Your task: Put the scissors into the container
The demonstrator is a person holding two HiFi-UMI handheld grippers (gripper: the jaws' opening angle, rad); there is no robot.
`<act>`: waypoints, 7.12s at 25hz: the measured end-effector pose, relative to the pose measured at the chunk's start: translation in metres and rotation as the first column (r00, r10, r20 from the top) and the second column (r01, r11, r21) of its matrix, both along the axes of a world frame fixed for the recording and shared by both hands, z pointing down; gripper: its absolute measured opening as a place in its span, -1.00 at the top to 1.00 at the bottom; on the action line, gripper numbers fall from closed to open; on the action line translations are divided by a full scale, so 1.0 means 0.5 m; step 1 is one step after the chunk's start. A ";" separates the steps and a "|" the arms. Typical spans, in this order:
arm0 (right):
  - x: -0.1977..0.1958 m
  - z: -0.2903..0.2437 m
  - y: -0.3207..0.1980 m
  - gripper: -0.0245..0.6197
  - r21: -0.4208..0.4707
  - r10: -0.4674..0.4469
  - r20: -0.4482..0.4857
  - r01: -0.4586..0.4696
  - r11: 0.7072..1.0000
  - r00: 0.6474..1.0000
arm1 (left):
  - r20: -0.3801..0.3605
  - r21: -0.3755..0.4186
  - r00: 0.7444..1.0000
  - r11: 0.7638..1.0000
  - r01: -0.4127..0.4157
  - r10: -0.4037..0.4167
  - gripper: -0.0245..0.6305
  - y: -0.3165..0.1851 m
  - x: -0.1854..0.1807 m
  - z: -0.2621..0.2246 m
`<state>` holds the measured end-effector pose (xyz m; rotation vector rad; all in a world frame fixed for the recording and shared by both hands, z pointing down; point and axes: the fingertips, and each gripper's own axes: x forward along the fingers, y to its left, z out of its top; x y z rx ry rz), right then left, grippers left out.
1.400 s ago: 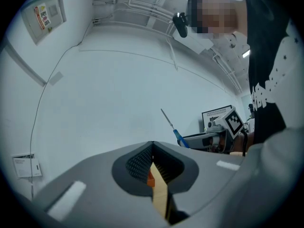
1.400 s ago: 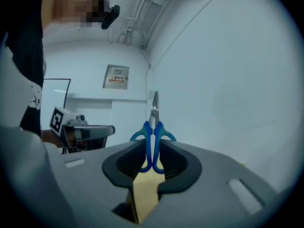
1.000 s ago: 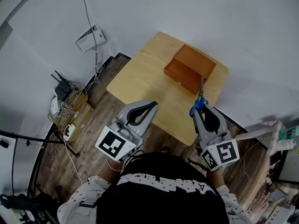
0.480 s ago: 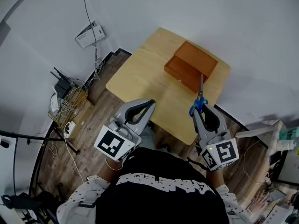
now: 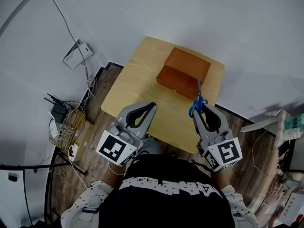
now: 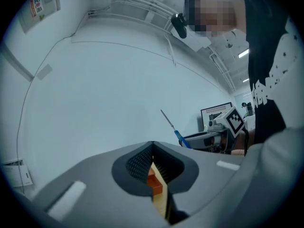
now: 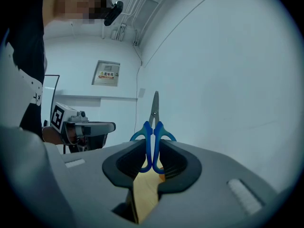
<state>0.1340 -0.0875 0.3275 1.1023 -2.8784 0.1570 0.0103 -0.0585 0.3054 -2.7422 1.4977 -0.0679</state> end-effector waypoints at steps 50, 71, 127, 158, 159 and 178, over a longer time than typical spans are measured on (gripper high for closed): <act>-0.135 0.053 -0.209 0.60 -0.055 0.365 -0.125 -0.374 0.926 0.922 | -0.082 -0.035 0.922 0.923 -0.383 0.379 0.92 -0.292 -0.135 0.053; -0.133 0.087 -0.236 0.60 -0.051 0.427 -0.235 -0.450 0.892 0.873 | -0.111 -0.064 0.886 0.886 -0.459 0.450 0.92 -0.331 -0.134 0.084; -0.117 0.417 -0.360 0.60 -0.246 0.044 -0.614 -0.244 0.938 0.788 | -0.099 -0.127 0.945 0.939 -0.321 0.310 0.92 -0.421 -0.177 0.137; -0.101 0.540 -0.390 0.60 -0.304 -0.224 -0.828 -0.077 0.949 0.515 | -0.081 -0.142 0.957 0.947 -0.288 0.279 0.92 -0.435 -0.197 0.153; -0.101 0.542 -0.392 0.60 -0.305 -0.228 -0.832 -0.073 0.950 0.506 | -0.080 -0.151 0.956 0.945 -0.291 0.281 0.92 -0.433 -0.197 0.154; -0.107 0.592 -0.413 0.59 -0.419 -0.354 -0.814 -0.045 0.907 0.461 | -0.082 -0.182 0.958 0.941 -0.284 0.273 0.92 -0.443 -0.207 0.164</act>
